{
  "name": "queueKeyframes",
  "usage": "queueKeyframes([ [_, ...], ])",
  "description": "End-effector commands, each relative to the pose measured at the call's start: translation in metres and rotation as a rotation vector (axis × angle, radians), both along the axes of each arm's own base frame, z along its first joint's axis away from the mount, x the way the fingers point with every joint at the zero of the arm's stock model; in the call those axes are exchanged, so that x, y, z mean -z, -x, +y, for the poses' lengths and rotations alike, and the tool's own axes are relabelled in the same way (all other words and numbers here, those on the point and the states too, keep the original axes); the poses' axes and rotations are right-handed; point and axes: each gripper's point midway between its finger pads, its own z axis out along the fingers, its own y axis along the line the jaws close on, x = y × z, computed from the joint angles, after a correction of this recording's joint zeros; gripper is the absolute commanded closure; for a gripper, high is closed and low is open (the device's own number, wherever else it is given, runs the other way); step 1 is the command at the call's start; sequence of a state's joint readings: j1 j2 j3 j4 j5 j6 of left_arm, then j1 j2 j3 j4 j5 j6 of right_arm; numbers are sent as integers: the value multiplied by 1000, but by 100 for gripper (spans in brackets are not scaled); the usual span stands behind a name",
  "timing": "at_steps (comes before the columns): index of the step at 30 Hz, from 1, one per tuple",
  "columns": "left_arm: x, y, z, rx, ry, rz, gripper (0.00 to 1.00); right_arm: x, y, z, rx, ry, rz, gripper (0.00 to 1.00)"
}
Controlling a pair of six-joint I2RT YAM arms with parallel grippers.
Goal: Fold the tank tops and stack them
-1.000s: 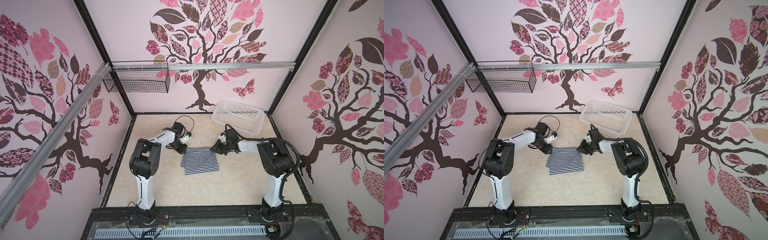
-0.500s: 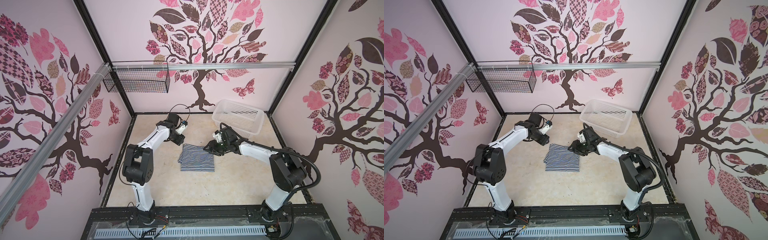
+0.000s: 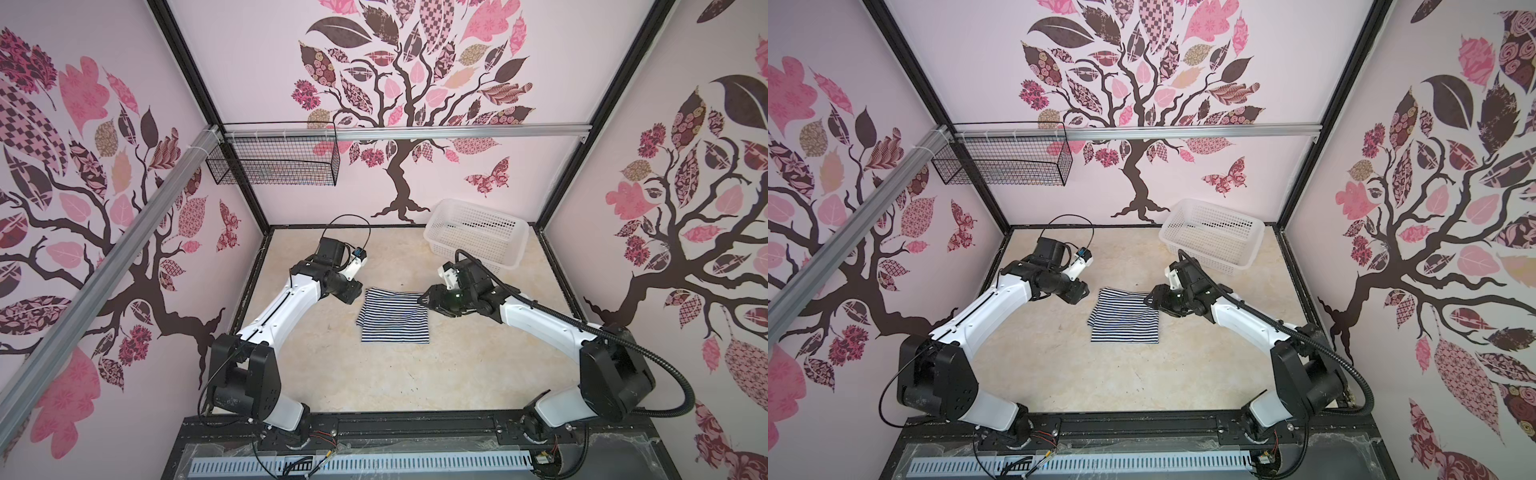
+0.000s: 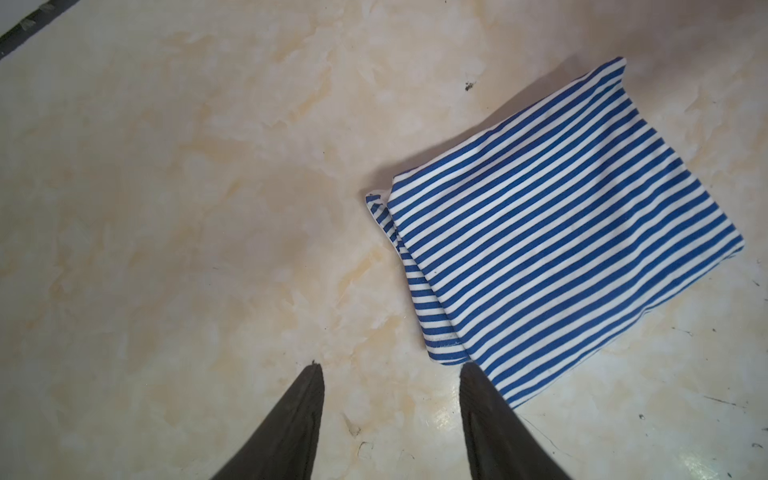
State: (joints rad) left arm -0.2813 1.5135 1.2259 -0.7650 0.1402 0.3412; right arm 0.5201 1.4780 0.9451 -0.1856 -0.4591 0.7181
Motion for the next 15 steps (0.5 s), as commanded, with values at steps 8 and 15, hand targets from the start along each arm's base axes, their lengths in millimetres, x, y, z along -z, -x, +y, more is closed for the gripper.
queueKeyframes([
  [8,32,19,-23,53,41,86,44,22,8,-10,16,37,21,50],
  [15,62,19,-25,38,25,189,45,26,2,-2,1,22,34,52],
])
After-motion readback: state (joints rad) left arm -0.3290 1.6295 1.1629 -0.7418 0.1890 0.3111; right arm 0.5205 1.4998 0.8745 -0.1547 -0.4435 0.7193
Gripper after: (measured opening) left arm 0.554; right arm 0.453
